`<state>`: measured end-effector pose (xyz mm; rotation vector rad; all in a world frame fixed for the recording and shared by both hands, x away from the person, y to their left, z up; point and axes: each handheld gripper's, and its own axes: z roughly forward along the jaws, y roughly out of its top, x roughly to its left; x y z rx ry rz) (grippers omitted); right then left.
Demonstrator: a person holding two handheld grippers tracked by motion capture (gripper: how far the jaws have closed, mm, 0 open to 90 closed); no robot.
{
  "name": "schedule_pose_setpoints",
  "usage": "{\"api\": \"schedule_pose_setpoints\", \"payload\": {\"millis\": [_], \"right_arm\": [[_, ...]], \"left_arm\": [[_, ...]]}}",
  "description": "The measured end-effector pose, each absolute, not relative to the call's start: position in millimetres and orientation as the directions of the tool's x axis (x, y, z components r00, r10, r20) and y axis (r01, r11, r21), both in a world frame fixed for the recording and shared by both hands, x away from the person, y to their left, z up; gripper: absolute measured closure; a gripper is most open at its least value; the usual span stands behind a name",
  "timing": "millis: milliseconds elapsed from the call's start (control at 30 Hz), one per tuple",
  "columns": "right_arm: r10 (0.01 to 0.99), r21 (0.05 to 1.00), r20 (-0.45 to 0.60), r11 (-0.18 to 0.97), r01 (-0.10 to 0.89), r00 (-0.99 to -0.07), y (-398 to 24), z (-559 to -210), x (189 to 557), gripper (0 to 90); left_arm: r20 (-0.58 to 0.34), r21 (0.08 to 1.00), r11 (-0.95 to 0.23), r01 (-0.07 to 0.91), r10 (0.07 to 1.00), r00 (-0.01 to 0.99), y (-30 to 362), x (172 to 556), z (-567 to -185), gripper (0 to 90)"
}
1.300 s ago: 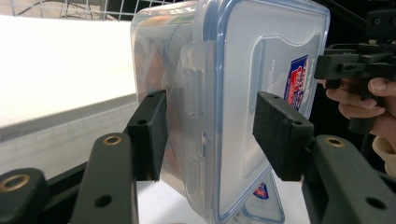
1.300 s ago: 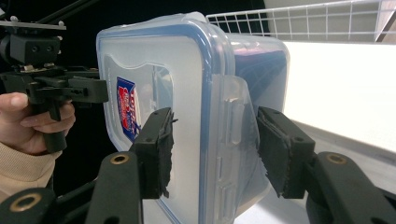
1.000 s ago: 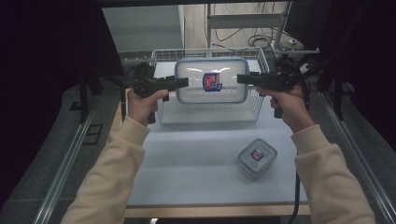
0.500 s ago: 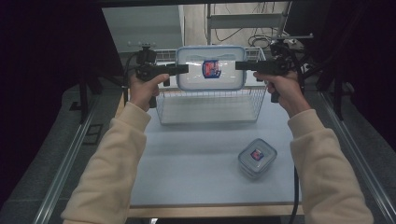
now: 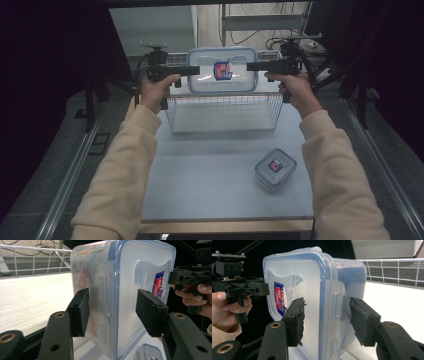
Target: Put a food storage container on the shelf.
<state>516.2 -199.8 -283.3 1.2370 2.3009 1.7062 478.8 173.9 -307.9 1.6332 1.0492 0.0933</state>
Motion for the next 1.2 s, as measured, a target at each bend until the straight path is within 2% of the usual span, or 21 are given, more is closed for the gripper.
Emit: {"api": "schedule_pose_setpoints", "payload": {"millis": [467,667,767,967,1200], "right_arm": [[0.612,0.797,0.430,0.087,0.597,-0.664,-199,-288,527,46.3],[0.623,0.783,0.463,0.045,0.620,-0.630,-198,-292,533,45.0],[0.632,0.773,0.485,0.014,0.635,-0.604,-198,-293,537,43.4],[0.667,0.722,0.537,-0.047,0.690,-0.516,-191,-298,549,37.9],[0.711,0.704,0.547,-0.105,0.703,-0.441,-190,-305,553,32.9]], "left_arm": [[-0.494,0.799,0.080,0.596,0.652,0.575,174,491,-317,45.8],[-0.512,0.791,0.111,0.602,0.659,0.551,172,496,-317,45.2],[-0.520,0.784,0.117,0.609,0.660,0.543,170,500,-318,44.2],[-0.605,0.730,0.202,0.652,0.635,0.480,168,512,-326,41.2],[-0.584,0.736,0.198,0.648,0.670,0.459,166,516,-329,40.6]]}}
